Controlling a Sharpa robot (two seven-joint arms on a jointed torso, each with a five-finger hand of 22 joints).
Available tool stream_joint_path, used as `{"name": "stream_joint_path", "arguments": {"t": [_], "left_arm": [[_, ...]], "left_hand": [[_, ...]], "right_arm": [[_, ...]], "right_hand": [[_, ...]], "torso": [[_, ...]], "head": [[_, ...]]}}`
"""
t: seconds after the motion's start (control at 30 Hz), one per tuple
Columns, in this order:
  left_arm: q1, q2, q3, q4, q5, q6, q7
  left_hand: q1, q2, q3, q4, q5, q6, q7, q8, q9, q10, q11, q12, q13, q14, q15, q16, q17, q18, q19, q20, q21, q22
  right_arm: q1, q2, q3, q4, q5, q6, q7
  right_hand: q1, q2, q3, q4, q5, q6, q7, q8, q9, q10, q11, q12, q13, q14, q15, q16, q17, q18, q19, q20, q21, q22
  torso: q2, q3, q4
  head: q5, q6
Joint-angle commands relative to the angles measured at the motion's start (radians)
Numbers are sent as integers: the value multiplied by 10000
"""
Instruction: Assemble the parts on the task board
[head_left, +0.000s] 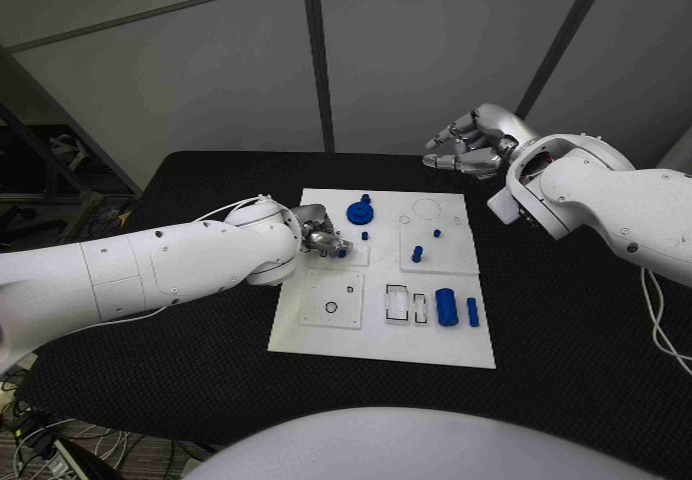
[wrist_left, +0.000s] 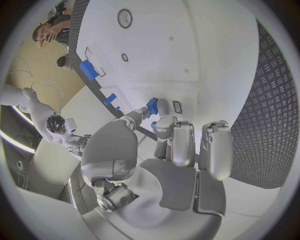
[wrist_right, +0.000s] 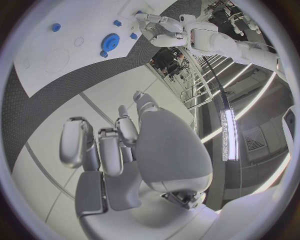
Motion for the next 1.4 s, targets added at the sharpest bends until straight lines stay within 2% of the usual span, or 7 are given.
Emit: {"name": "stream_joint_path", "arguments": {"t": [0.03, 0.53, 0.8, 0.93, 1.1, 1.2, 1.4], "left_arm": [[0, -49, 14, 49, 18, 48, 1], [-1, -83, 419, 126, 172, -112, 24], [28, -235, 1217, -7, 248, 687, -4], [327, -215, 1501, -395, 257, 1869, -17], [871, 136, 1622, -1303, 262, 3097, 9], [1126, 471, 1653, -2071, 256, 3516, 38], [1282, 949, 1615, -3138, 123, 3949, 79]], "left_hand": [[-85, -54, -152, -1, -29, 68, -3, 58, -8, 72, 20, 74, 18, 650, -34, -53, 1372, -295, 298, -43, 28, 1491], [25, -23, -1703, 604, -42, 39, -22, 166, -174, 31, 9, 99, -61, 653, -46, -61, 1384, -290, 290, -60, -5, 1495], [1083, 212, -2208, 492, 1, -896, 420, -705, -765, -878, 369, -1016, -1438, 646, 211, -95, 1371, -186, 0, 124, -370, 1092], [1599, 372, -2410, 427, 5, -857, 564, -1143, -1212, -1246, 496, -1489, -2035, 628, 335, -147, 1341, -99, -212, 277, -647, 805], [1826, 395, -2922, 582, -67, -948, 735, -1632, -1677, -1843, 670, -2109, -2770, 424, 501, -650, 1029, 91, -754, 429, -1324, 107], [1970, 478, -3231, 700, -993, -874, 748, -1751, -1841, -1852, 686, -2009, -2704, 385, 520, -706, 997, 118, -832, 478, -1444, 17], [2159, 635, -3665, 892, -1736, -598, 701, -1707, -1943, -1655, 650, -1663, -2412, 443, 495, -546, 1094, 93, -734, 471, -1374, 139]], "right_arm": [[20, -11, 5, 11, -29, 67, 10], [19, -10, 5, 7, -29, 74, 19], [19, -15, 5, -25, -29, 78, 18], [18, -4, 5, -46, -29, 84, 19], [18, 5, 4, -77, -29, 82, 22], [17, 21, 4, -94, -29, 76, 25], [17, 41, 3, -113, -29, 77, 20]], "right_hand": [[-107, -4, -25, 39, -68, -79, -7, 20, -9, -92, -3, -41, -9, 781, -34, -66, 1552, 121, -60, -24, -40, -15], [-107, -4, -25, 39, -68, -79, -7, 20, -9, -92, -3, -41, -9, 781, -34, -66, 1552, 121, -60, -24, -40, -15], [-107, -4, -25, 39, -68, -79, -7, 20, -9, -92, -3, -41, -9, 781, -34, -66, 1552, 121, -60, -24, -40, -15], [-119, -3, -30, 48, -78, -83, -7, 21, -9, -94, -3, -41, -10, 779, -34, -72, 1544, 125, -71, -24, -54, -38], [-119, -3, -30, 48, -78, -83, -7, 21, -9, -94, -3, -41, -10, 779, -34, -72, 1544, 125, -71, -24, -54, -38], [-119, -3, -30, 48, -78, -83, -7, 21, -9, -94, -3, -41, -10, 779, -34, -72, 1544, 125, -71, -24, -54, -38], [-120, -2, -30, 49, -79, -84, -8, 22, -10, -105, -3, -55, -25, 779, -34, -74, 1543, 124, -70, -24, -54, -36]], "torso": [[-2, 1, 1], [6, -8, 4], [-13, 3, 29], [-11, 6, 3], [-6, -4, -6], [12, -3, -24], [22, 0, -15]], "head": [[-4, 0], [-6, -3], [-42, 23], [-25, 46], [-52, 66], [-52, 138], [-54, 135]]}}
